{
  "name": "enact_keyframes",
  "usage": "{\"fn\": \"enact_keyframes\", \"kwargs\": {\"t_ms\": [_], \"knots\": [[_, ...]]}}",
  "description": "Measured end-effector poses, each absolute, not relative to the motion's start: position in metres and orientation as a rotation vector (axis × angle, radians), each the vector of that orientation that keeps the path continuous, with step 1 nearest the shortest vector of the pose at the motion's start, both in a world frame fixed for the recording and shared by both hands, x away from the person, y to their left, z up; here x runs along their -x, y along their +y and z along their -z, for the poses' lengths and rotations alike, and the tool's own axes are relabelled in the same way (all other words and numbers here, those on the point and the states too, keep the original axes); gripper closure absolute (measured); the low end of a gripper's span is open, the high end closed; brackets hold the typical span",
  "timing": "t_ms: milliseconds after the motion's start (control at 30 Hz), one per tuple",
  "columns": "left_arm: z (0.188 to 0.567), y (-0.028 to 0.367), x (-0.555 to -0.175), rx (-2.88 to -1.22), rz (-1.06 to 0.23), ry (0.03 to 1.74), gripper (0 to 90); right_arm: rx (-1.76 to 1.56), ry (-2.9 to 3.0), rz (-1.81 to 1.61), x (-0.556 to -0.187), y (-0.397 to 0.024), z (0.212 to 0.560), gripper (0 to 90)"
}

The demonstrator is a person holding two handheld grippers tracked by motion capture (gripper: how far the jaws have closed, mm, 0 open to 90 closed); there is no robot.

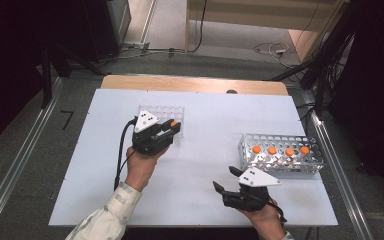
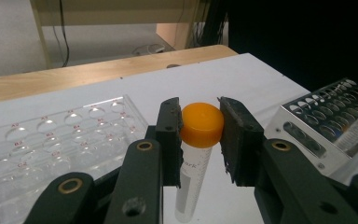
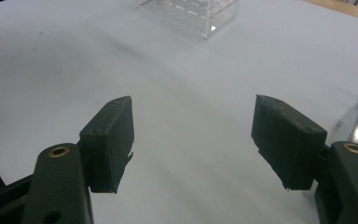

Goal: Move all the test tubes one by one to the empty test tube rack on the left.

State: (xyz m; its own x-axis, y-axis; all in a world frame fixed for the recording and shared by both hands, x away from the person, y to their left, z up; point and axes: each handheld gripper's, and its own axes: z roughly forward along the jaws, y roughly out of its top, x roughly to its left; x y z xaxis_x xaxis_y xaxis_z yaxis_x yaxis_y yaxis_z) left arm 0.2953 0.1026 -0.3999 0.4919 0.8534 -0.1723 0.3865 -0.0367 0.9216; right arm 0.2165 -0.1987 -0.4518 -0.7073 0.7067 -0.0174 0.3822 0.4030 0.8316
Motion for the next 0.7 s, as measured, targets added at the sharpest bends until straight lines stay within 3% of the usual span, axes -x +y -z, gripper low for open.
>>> {"fn": "enact_keyframes", "kwargs": {"t_ms": [400,700], "knots": [[0.388,0.109,-0.31,-1.6,-0.565,1.105,69.9,-1.073,2.221,-1.204,-0.208,-0.252,0.459,28.3],[0.378,0.112,-0.321,-1.596,-0.589,1.108,70.0,-1.102,2.198,-1.209,-0.202,-0.263,0.458,28.4]]}}
